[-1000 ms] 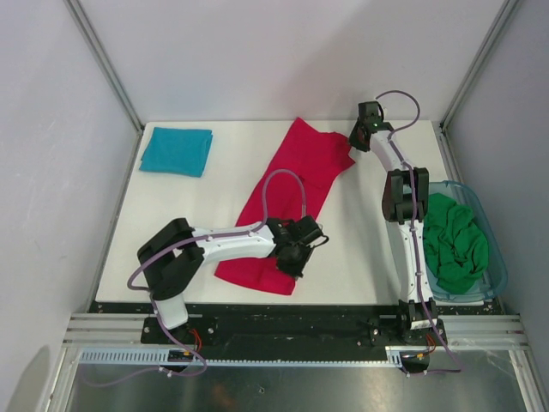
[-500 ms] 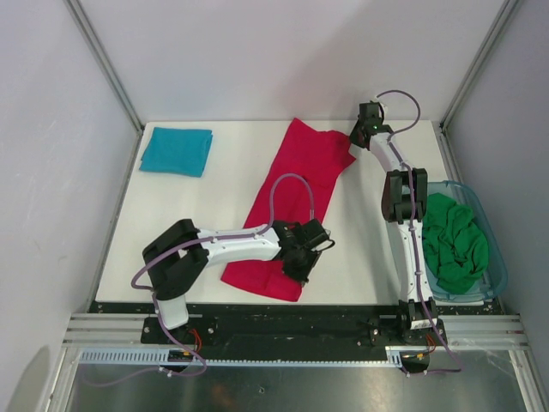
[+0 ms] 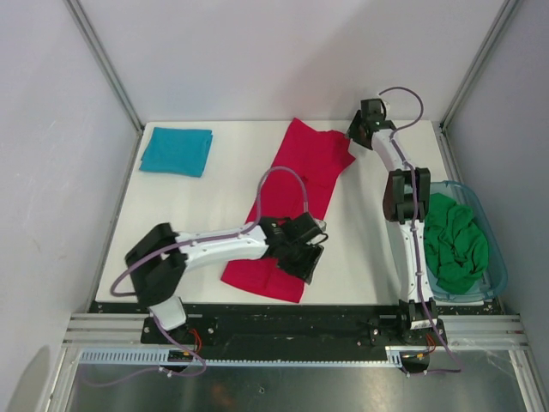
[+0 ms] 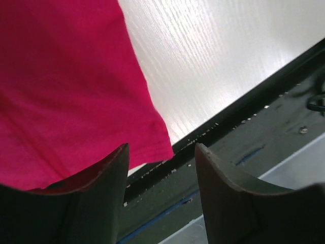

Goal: Fold and stack the t-shirts
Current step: Rotate the tshirt 75 degrees

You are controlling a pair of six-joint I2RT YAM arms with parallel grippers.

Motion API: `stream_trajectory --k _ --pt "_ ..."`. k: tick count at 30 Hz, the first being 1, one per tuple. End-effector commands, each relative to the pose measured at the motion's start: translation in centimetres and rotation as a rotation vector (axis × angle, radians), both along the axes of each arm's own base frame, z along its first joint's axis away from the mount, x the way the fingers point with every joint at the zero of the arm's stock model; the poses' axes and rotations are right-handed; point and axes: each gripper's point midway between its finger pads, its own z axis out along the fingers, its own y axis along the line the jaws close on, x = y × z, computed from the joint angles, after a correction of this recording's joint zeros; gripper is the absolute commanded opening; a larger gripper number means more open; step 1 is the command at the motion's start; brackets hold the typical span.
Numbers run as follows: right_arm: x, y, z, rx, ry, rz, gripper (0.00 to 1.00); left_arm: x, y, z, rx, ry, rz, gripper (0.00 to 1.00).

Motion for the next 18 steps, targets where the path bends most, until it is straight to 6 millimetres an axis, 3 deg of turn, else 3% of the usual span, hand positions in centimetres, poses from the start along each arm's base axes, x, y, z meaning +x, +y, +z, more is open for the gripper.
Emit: stream_trajectory --k 1,4,6,12,18 --pt "-2.6 -0.4 11.8 0.016 -0.084 -0.055 0.64 2.1 1.5 5.1 -0.122 -0.104 0.098 0.59" --pt "-6.4 0.4 13.8 0.062 -0.040 -0.066 0.62 2.7 4.2 5.4 -0.123 -0.126 0.199 0.53" --pt "-10.1 1.4 14.6 0.123 -0.002 -0.065 0.61 3.1 5.9 4.8 -0.099 -0.149 0.257 0.49" --pt "-22.4 4.8 13.9 0.258 0.078 -0.034 0.58 2.8 9.2 2.6 -0.038 -0.164 0.373 0.44" --pt "-34.2 9.1 12.3 0.272 0.140 0.034 0.57 2.0 10.4 0.7 0.000 -0.146 0.381 0.41"
